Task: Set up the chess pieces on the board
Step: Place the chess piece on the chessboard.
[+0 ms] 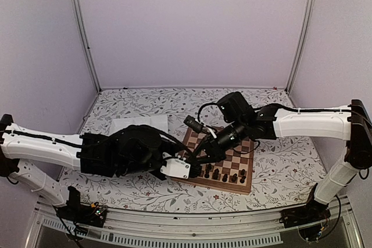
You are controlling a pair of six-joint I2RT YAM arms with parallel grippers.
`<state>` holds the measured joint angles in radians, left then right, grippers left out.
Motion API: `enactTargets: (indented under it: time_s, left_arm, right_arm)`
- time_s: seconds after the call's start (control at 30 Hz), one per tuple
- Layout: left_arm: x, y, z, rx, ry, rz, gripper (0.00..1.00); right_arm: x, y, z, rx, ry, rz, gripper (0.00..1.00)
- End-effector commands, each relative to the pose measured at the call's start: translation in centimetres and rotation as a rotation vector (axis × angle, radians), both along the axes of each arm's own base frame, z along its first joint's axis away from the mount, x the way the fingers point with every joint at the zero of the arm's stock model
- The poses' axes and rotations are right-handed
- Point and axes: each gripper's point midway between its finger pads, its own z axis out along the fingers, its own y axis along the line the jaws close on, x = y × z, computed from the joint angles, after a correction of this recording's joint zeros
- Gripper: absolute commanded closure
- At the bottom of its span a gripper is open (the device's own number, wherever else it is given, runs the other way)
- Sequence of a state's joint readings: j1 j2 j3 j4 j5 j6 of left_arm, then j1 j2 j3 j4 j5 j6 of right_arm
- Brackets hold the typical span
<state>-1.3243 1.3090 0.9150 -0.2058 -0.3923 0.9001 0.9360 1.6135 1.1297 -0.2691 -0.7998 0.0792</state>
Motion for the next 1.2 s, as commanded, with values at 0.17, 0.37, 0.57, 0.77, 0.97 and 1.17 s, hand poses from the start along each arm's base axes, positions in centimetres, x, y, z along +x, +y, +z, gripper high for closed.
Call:
enactTargets:
  time_s: [0.17,0.37,0.57,0.77,0.97,1.17]
  left_arm:
    - [-1.1,-2.4,0.2,0.055,-0.093,-0.051,0.61]
    - [-0.1,-2.4,-0.8,0.118,-0.142,-0.014,0.73]
    - [1.1,-3.0,-0.4,0.086,-0.165,0.018,0.86]
    - [3.6,-2.9,1.6,-0.11,0.017,0.078,0.97]
    - [6.5,-1.0,3.0,-0.33,0.214,0.162,1.0]
    - [7.4,-1.6,3.4,-0.502,0.411,0.153,1.0]
  right_arm:
    - [-1.1,-0.2,-1.9,-0.03,0.067,0.047,0.9]
    - [-1.4,-0.4,-2.0,-0.029,0.077,0.056,0.9]
    - [-1.7,-0.4,-2.0,-0.031,0.088,0.064,0.89]
    - [-0.6,-1.1,-1.3,-0.051,0.064,0.021,0.78]
    - [3.3,-3.6,3.7,0.016,-0.081,-0.132,0.41]
    - [5.7,-5.0,6.6,0.034,-0.246,-0.252,0.36]
